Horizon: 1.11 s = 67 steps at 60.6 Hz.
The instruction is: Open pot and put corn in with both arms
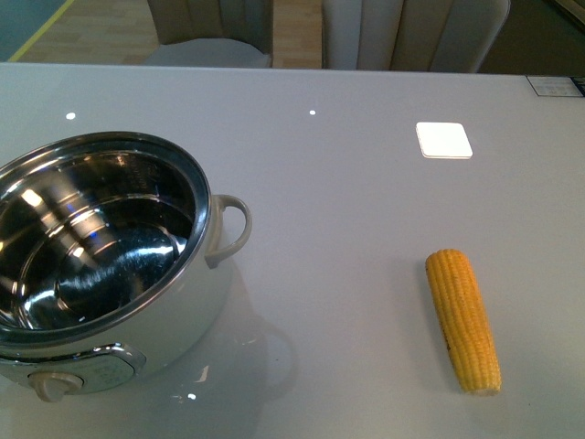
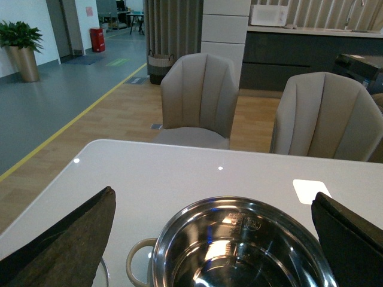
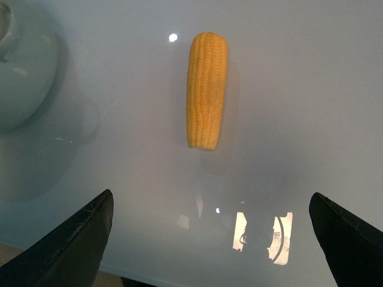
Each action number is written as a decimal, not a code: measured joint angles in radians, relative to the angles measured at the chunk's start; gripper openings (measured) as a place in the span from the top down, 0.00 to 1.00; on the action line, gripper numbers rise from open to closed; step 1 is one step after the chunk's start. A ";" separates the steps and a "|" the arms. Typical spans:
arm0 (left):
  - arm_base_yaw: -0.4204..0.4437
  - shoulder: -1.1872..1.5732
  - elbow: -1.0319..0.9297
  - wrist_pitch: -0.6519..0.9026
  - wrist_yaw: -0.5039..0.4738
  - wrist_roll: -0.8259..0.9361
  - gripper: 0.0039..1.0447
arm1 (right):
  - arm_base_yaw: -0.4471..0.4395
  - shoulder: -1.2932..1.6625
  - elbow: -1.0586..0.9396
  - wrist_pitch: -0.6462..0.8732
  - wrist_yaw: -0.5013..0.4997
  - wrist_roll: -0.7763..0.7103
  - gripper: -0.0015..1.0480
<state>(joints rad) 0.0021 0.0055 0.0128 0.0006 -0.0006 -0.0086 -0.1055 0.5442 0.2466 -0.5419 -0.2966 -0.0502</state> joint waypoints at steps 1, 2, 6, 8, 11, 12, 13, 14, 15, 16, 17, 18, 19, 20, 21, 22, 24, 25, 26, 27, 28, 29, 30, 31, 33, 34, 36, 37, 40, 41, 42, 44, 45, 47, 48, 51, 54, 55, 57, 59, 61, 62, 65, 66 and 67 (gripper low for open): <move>0.000 0.000 0.000 0.000 0.000 0.000 0.06 | 0.002 0.026 0.002 0.019 0.000 0.000 0.08; 0.000 0.000 0.000 0.000 0.000 0.000 0.06 | 0.003 0.038 0.003 0.030 0.001 -0.001 0.08; 0.000 0.000 0.000 0.000 0.000 0.000 0.06 | 0.032 0.139 0.004 0.129 0.031 -0.017 0.08; 0.000 0.000 0.000 0.000 0.000 0.000 0.06 | 0.049 0.195 0.001 0.188 0.060 -0.023 0.08; 0.000 0.000 0.000 0.000 0.000 0.000 0.06 | 0.076 0.309 0.004 0.284 0.073 -0.018 0.08; 0.000 0.000 0.000 0.000 0.000 0.000 0.06 | 0.085 0.360 0.011 0.312 0.062 -0.014 0.08; 0.000 0.000 0.000 0.000 0.000 0.000 0.06 | 0.095 0.411 0.020 0.335 0.050 -0.014 0.08; 0.000 0.000 0.000 0.000 0.000 0.000 0.06 | 0.100 0.436 0.025 0.347 0.047 -0.014 0.08; 0.000 0.000 0.000 0.000 0.000 0.000 0.06 | 0.111 0.486 0.033 0.377 0.046 -0.014 0.08; 0.000 0.000 0.000 0.000 0.000 0.000 0.06 | 0.116 0.510 0.038 0.394 0.048 -0.014 0.08; 0.000 0.000 0.000 0.000 0.000 0.000 0.06 | 0.126 0.558 0.047 0.431 0.061 -0.014 0.08; 0.000 0.000 0.000 0.000 0.000 0.000 0.06 | 0.131 0.581 0.052 0.450 0.066 -0.014 0.08; 0.000 0.000 0.000 0.000 0.000 0.000 0.06 | 0.139 0.629 0.065 0.488 0.080 -0.015 0.08; 0.000 0.000 0.000 0.000 0.000 0.000 0.06 | 0.142 0.653 0.072 0.505 0.089 -0.015 0.08; 0.000 0.000 0.000 0.000 0.000 0.000 0.06 | 0.150 0.703 0.090 0.538 0.107 -0.015 0.08; 0.000 0.000 0.000 0.000 0.000 0.000 0.06 | 0.156 0.750 0.109 0.564 0.121 -0.015 0.08; 0.000 0.000 0.000 0.000 0.000 0.000 0.06 | 0.166 0.822 0.141 0.596 0.134 -0.015 0.08; 0.000 0.000 0.000 0.000 0.000 0.000 0.06 | 0.170 0.845 0.151 0.604 0.137 -0.014 0.08; 0.000 0.000 0.000 0.000 0.000 0.000 0.06 | 0.177 0.890 0.172 0.618 0.140 -0.014 0.08; 0.000 0.000 0.000 0.000 0.000 0.000 0.06 | 0.181 0.912 0.182 0.624 0.142 -0.013 0.08; 0.000 0.000 0.000 0.000 0.000 0.000 0.06 | 0.189 0.956 0.201 0.636 0.145 -0.010 0.08; 0.000 0.000 0.000 0.000 0.000 0.000 0.06 | 0.194 0.977 0.211 0.642 0.148 -0.009 0.08; 0.000 0.000 0.000 0.000 0.000 0.000 0.06 | 0.202 1.018 0.228 0.654 0.150 -0.006 0.08; 0.000 0.000 0.000 0.000 0.000 0.000 0.06 | 0.209 1.057 0.246 0.664 0.152 -0.002 0.08; 0.000 0.000 0.000 0.000 0.000 0.000 0.06 | 0.220 1.114 0.272 0.674 0.163 0.006 0.08; 0.000 0.000 0.000 0.000 0.000 0.000 0.06 | 0.224 1.132 0.281 0.677 0.168 0.007 0.08; 0.000 0.000 0.000 0.000 0.000 0.000 0.06 | 0.234 1.184 0.305 0.687 0.182 0.010 0.08; 0.000 0.000 0.000 0.000 0.000 0.000 0.06 | 0.240 1.215 0.321 0.692 0.189 0.012 0.08; 0.000 0.000 0.000 0.000 0.000 0.000 0.06 | 0.250 1.275 0.351 0.702 0.197 0.020 0.08; 0.000 0.000 0.000 0.000 0.000 0.000 0.06 | 0.254 1.302 0.365 0.705 0.200 0.024 0.08; 0.000 0.000 0.000 0.000 0.000 0.000 0.06 | 0.260 1.329 0.380 0.706 0.203 0.030 0.08; 0.000 0.000 0.000 0.000 0.000 0.000 0.06 | 0.267 1.366 0.401 0.711 0.207 0.036 0.08; 0.000 0.000 0.000 0.000 0.000 0.000 0.06 | 0.269 1.378 0.406 0.712 0.209 0.039 0.08; 0.000 0.000 0.000 0.000 0.000 0.000 0.06 | 0.275 1.410 0.424 0.713 0.215 0.046 0.08; 0.000 0.000 0.000 0.000 0.000 0.000 0.06 | 0.280 1.428 0.435 0.713 0.215 0.052 0.08; 0.000 0.000 0.000 0.000 0.000 0.000 0.06 | 0.288 1.463 0.452 0.712 0.216 0.060 0.08; 0.000 0.000 0.000 0.000 0.000 0.000 0.06 | 0.295 1.491 0.468 0.712 0.223 0.067 0.08; 0.000 0.000 0.000 0.000 0.000 0.000 0.06 | 0.298 1.503 0.476 0.712 0.226 0.070 0.08; 0.000 0.000 0.000 0.000 0.000 0.000 0.06 | 0.302 1.521 0.486 0.712 0.231 0.076 0.08; 0.000 0.000 0.000 0.000 0.000 0.000 0.06 | 0.306 1.535 0.495 0.712 0.237 0.081 0.08; 0.000 0.000 0.000 0.000 0.000 0.000 0.06 | 0.309 1.548 0.504 0.713 0.248 0.084 0.08; 0.000 0.000 0.000 0.000 0.000 0.000 0.06 | 0.311 1.558 0.509 0.713 0.254 0.084 0.08; 0.000 0.000 0.000 0.000 0.000 0.000 0.06 | 0.314 1.577 0.519 0.716 0.262 0.085 0.10; 0.000 0.000 0.000 0.000 0.000 0.000 0.06 | 0.315 1.580 0.520 0.717 0.266 0.085 0.11; 0.000 0.000 0.000 0.000 0.000 0.000 0.06 | 0.317 1.588 0.523 0.718 0.271 0.085 0.13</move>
<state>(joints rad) 0.0021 0.0055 0.0128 0.0006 -0.0002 -0.0082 0.2119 2.1326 0.7700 0.1764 -0.0254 0.0353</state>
